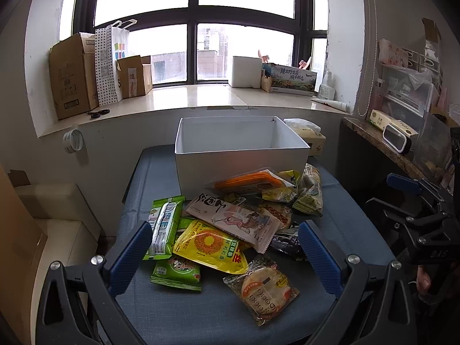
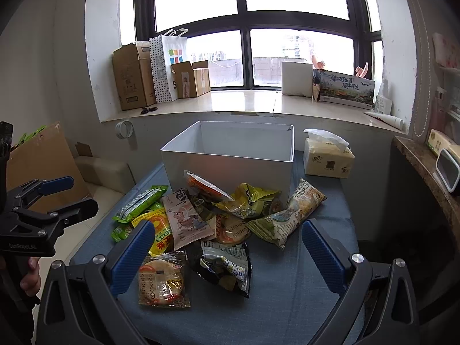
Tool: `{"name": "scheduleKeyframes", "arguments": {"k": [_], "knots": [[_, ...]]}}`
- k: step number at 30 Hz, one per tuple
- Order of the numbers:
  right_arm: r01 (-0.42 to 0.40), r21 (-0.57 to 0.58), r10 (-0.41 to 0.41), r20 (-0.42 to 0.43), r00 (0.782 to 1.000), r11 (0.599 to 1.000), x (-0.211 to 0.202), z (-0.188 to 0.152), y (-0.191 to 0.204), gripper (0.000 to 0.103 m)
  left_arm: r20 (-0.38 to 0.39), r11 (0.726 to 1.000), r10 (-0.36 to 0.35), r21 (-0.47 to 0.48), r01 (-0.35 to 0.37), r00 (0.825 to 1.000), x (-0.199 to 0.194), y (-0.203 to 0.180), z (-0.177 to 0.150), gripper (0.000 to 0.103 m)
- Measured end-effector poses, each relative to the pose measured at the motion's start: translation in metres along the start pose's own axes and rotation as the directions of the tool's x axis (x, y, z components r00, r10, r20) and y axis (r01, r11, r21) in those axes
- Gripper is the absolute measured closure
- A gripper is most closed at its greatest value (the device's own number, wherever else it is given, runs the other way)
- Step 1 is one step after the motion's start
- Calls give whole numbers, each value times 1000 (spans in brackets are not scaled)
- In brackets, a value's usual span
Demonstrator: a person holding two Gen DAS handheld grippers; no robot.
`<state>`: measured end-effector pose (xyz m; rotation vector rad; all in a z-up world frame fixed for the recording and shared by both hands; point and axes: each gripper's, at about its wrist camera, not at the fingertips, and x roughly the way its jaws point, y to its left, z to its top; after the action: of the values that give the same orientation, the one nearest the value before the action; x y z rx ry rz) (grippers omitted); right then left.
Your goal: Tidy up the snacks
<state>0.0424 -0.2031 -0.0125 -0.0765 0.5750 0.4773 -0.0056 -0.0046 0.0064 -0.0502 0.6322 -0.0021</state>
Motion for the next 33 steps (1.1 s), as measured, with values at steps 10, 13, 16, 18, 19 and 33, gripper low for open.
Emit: {"name": "scheduleKeyframes", "arguments": {"k": [10, 13, 16, 18, 19, 33], "knots": [[-2, 1, 2, 0, 1000, 1000, 0, -1, 0, 0, -4, 1000, 2, -3, -2, 1000, 1, 0, -2, 0], [0, 1, 0, 2, 1000, 1000, 0, -1, 0, 0, -1, 1000, -2, -4, 2, 1000, 0, 1, -3, 0], [-1, 1, 1, 0, 1000, 1000, 0, -1, 0, 0, 1, 1000, 0, -3, 0, 1000, 0, 1, -3, 0], [-1, 0, 1, -1, 1000, 1000, 0, -1, 0, 0, -2, 1000, 0, -4, 0, 1000, 0, 1, -3, 0], [-1, 0, 1, -1, 1000, 1000, 0, -2, 0, 0, -2, 1000, 0, -4, 0, 1000, 0, 1, -3, 0], [1, -1, -1, -1, 1000, 1000, -1, -2, 1, 0, -2, 1000, 2, -3, -2, 1000, 0, 0, -3, 0]]}}
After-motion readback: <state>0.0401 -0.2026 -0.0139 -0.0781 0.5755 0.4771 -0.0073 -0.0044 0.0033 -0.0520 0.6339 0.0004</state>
